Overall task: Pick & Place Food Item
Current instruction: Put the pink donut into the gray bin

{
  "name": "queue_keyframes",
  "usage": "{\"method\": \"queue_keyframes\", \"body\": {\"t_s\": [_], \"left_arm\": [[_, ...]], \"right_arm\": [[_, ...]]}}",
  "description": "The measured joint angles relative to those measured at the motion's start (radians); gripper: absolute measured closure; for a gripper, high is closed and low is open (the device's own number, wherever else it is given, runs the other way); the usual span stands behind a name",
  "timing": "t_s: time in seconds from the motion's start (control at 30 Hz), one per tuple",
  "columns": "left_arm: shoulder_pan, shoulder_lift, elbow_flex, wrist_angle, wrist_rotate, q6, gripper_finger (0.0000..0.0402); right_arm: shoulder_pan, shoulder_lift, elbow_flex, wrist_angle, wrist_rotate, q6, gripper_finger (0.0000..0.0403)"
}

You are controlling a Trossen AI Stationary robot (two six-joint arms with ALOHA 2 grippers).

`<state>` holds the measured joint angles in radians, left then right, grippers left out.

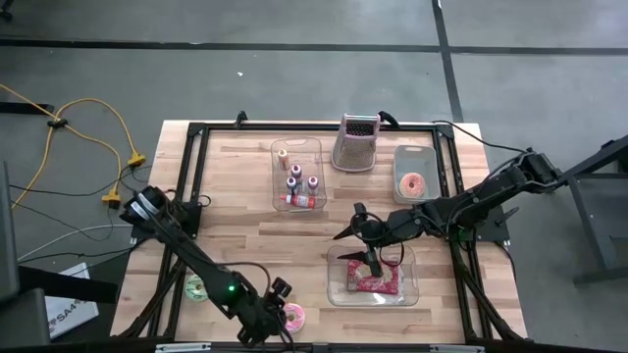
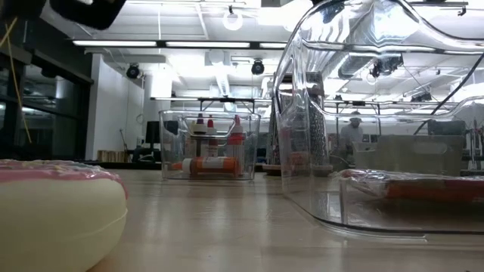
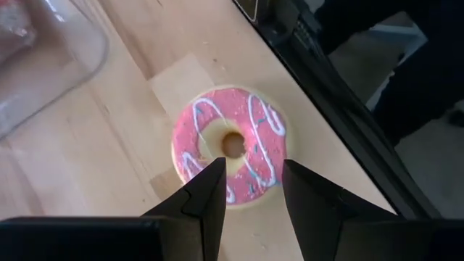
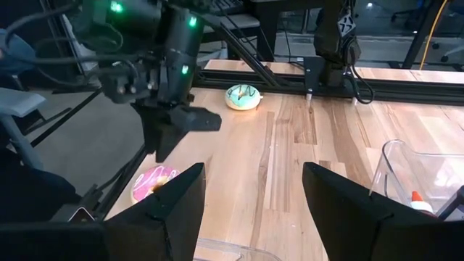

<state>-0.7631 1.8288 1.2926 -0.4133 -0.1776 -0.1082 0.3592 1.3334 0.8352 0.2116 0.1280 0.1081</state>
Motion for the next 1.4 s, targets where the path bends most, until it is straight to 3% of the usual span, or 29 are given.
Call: {"method": "queue_keyframes", "body": {"t_s": [0.43,0.83,1.17,1.4], "left_arm": [[0.003,0.032,0.003,0.003,0.084,-0.035,0.0273],[0.003,0.032,0.002,0.009,0.073,0.015,0.0270],[0.003,0.031,0.002,0.015,0.091,0.068,0.0193],[0.003,0.031,0.001,0.041,0.060,0.159,0.0179]], "right_arm": [[0.000,0.000,0.000,-0.002,0.000,0.000,0.0183],[0.000,0.000,0.000,-0.001,0.000,0.000,0.0183],[0.000,0.000,0.000,-0.001,0.000,0.000,0.0183],[0.000,0.000,0.000,-0.001,0.000,0.000,0.0183]]}}
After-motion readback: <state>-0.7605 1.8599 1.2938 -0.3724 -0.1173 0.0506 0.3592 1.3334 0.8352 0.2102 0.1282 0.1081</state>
